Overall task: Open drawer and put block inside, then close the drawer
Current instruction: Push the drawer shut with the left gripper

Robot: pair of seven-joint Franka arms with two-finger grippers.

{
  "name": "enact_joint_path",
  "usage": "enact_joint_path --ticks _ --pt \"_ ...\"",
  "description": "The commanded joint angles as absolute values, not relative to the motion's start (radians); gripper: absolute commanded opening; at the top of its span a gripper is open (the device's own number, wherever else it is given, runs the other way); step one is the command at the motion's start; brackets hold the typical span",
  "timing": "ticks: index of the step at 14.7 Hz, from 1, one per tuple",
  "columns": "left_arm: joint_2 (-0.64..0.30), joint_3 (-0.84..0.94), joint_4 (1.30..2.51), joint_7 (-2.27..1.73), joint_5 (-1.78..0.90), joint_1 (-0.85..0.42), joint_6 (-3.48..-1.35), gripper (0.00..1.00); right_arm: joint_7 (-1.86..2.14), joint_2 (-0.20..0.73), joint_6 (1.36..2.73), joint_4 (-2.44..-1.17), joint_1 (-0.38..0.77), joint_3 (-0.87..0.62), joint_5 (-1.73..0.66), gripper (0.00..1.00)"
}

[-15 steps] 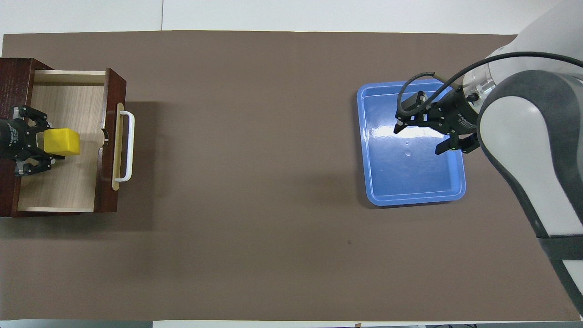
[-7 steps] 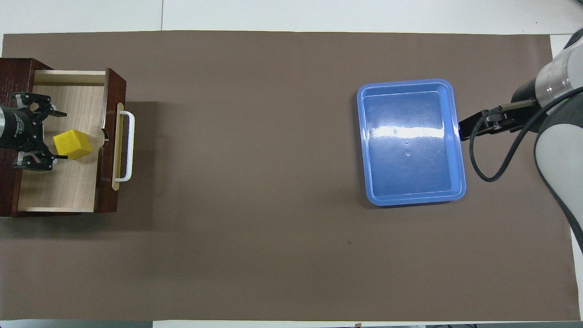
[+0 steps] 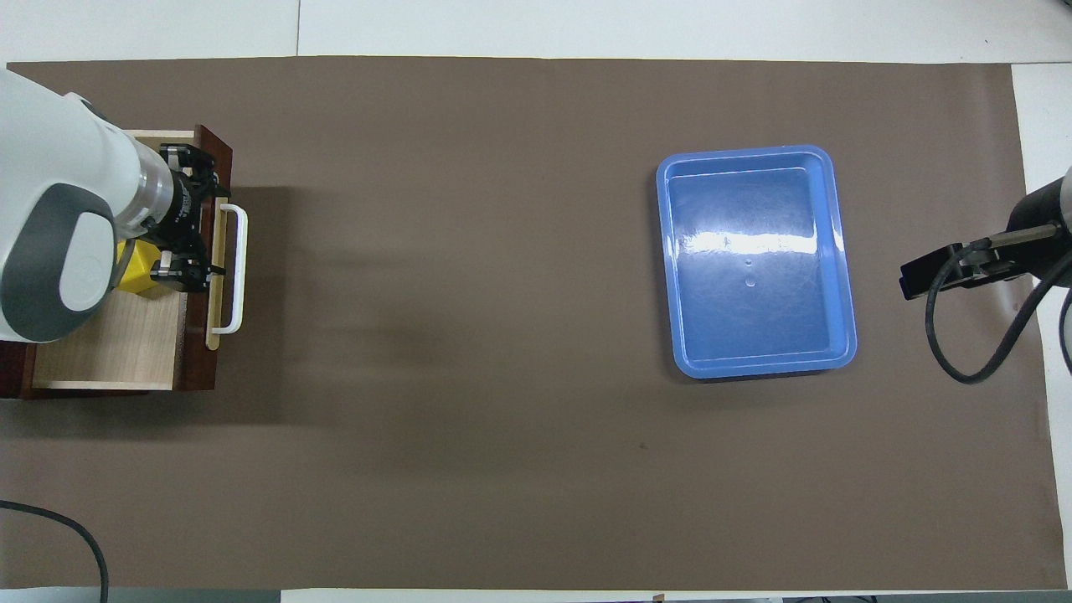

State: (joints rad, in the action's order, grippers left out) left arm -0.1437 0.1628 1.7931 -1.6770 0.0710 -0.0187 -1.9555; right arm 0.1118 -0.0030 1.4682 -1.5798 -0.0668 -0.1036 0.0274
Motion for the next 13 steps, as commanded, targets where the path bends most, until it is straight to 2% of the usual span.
enact_joint_path --ticks 1,9,13 --pt "-0.126 0.149 1.871 -1.68 0.113 0.003 -2.034 1.0 0.121 -0.015 1.511 -1.637 -0.101 -0.117 0.029 1.0" --pt "-0.141 0.141 1.829 -1.572 0.193 0.092 -2.023 1.0 0.104 0.003 1.473 -1.602 -0.104 -0.117 -0.015 1.0" --pt "-0.133 0.141 1.853 -1.493 0.193 0.175 -2.039 1.0 0.103 0.0 1.47 -1.601 -0.114 -0.117 -0.006 1.0"
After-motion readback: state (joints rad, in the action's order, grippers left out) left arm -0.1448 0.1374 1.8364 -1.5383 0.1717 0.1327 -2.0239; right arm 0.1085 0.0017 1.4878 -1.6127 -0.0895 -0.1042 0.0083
